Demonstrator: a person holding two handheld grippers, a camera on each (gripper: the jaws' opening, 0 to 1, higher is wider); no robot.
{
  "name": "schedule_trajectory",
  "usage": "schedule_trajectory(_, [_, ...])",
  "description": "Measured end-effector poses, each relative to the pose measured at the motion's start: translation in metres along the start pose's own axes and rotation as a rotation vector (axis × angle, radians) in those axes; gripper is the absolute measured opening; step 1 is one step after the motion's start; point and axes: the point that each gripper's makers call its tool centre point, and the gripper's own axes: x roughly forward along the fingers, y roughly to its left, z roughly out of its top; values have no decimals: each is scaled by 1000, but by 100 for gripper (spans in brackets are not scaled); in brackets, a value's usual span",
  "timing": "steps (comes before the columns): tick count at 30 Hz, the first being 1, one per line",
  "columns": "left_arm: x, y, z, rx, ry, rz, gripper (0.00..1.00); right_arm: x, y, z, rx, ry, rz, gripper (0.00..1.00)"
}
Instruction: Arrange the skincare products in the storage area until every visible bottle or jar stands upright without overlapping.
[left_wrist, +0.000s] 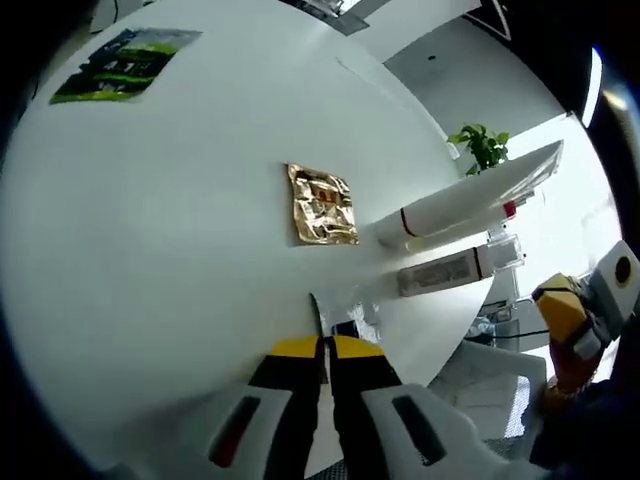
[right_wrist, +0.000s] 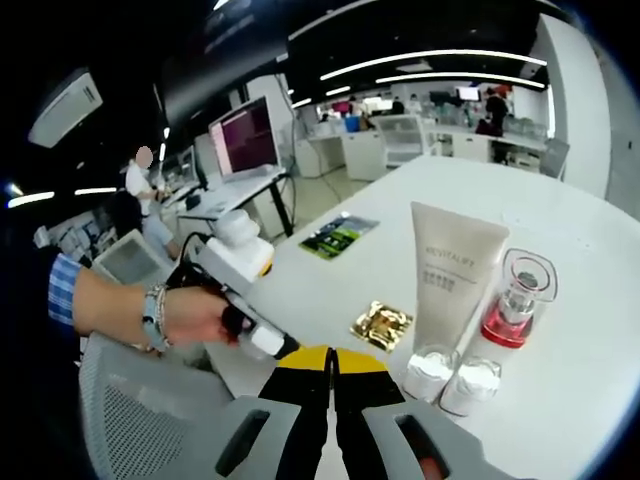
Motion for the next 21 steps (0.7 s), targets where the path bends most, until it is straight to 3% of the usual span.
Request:
schedule_trajectory(7, [-8,4,10,47,-52,16,0,1,1,-2,-10,9,1,0])
schedule_trajectory(11, [-15,2,25,125,-139,13,11,2,1,-3,-15,16,-1,0])
schedule_trajectory(14, [-16,-9,32,299,-188,12,22,2,0,-3,-14,17,-4,0])
schedule_trajectory(15, [-15,-15,32,401,-190,26,25,2,0,-4,-15,19,-5,0])
schedule_trajectory(19, [-3,-25,20,736,-108,82,38,3,-1,-5,-20,26,-8,0])
schedule_trajectory(21, [2,-27,13,859,-48,94,41,3,-2,-6,-24,28,-12,0])
